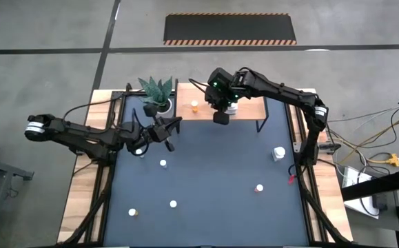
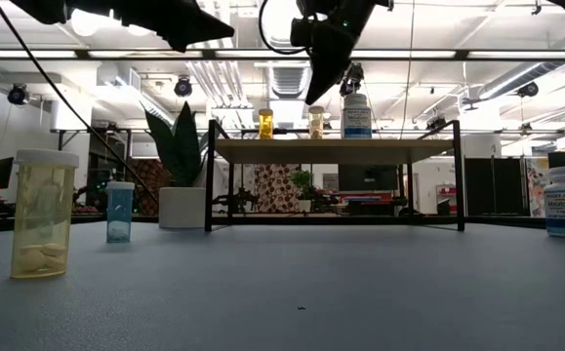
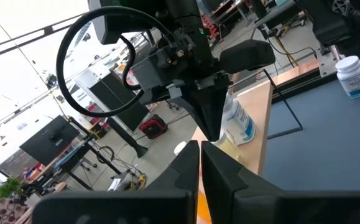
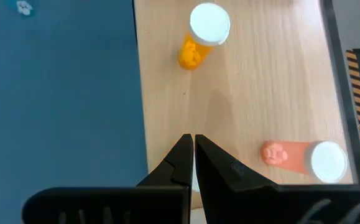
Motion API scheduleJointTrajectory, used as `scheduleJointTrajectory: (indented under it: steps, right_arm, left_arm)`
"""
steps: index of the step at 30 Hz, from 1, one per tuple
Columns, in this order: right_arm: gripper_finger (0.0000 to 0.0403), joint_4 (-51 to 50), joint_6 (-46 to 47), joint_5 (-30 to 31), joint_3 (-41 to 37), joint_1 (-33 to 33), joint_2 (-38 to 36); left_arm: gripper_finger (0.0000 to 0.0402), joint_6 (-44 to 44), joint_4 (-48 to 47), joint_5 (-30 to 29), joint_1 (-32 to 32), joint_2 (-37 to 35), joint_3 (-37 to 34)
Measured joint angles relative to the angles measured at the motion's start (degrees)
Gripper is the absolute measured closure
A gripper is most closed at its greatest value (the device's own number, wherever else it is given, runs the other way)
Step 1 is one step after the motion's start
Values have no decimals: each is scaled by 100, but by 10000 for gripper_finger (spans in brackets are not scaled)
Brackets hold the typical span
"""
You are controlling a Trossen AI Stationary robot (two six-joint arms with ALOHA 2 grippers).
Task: Pick and place medicine bottles onto shelf by color
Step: Adjust the yellow medicine bottle on the shelf
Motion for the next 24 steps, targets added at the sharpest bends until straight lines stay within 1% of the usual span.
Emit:
scheduleJointTrajectory:
  steps: [24]
  right_arm:
    - [394, -158, -7, 5, -13, -15, -9]
  left_arm:
    - [402, 0, -45, 0, 1, 0, -2]
